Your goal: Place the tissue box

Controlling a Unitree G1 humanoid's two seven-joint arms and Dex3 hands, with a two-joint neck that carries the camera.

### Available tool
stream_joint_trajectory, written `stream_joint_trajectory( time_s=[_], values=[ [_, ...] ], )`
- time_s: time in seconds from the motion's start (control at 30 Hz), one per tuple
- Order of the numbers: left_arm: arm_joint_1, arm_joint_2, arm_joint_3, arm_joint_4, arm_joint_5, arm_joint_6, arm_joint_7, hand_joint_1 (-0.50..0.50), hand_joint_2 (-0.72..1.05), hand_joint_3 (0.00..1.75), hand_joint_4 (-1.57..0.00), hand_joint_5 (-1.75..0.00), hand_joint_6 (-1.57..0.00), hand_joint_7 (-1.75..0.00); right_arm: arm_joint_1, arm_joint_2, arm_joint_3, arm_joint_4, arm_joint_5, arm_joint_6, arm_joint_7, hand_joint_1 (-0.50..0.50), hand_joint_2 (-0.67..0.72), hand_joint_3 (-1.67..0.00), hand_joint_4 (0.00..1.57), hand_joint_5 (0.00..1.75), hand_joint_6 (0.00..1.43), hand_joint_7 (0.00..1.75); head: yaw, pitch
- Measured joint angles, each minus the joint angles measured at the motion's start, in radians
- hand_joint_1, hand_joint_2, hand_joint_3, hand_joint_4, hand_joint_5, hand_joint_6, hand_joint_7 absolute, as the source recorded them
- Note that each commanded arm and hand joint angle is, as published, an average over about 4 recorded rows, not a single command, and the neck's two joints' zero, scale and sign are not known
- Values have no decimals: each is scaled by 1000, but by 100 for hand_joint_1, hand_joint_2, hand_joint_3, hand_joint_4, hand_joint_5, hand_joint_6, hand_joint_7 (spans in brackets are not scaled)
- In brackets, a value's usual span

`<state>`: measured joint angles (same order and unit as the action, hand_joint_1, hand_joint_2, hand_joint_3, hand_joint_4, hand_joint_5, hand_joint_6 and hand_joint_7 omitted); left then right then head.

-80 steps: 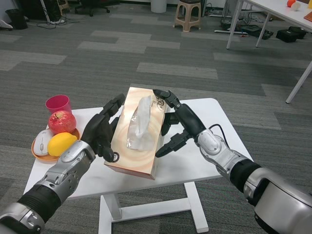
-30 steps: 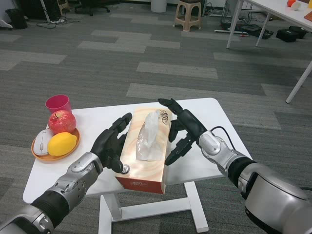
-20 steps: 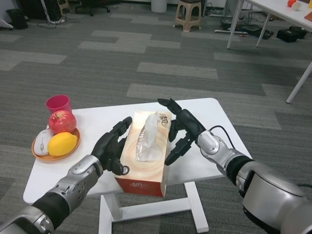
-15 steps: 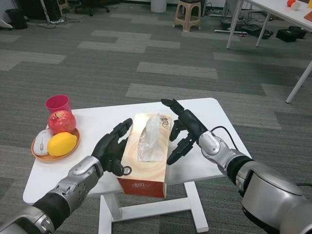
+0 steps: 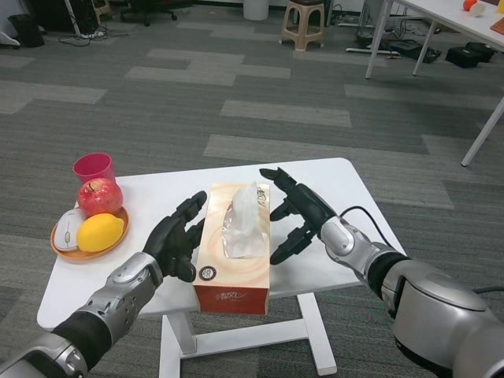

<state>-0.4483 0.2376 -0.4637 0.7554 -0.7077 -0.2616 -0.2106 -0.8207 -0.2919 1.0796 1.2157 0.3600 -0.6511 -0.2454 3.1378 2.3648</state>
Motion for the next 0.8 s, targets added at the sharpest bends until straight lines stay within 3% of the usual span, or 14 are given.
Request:
stream_joint_trajectory(
  time_s=[0.27, 0.8],
  values=[
    [-2, -9, 4, 40, -19, -33, -4, 50, -64, 4, 0, -31, 0, 0, -1, 7, 30, 3, 0, 2, -6, -4, -29, -16, 4, 0, 0, 35, -1, -1],
    [-12, -24, 15, 79, -21, -54, -15, 50, -64, 0, 0, -31, 0, 0, 3, 21, -8, 6, -2, 3, -6, -4, -29, -16, 3, 0, 0, 35, 3, -2]
  ],
)
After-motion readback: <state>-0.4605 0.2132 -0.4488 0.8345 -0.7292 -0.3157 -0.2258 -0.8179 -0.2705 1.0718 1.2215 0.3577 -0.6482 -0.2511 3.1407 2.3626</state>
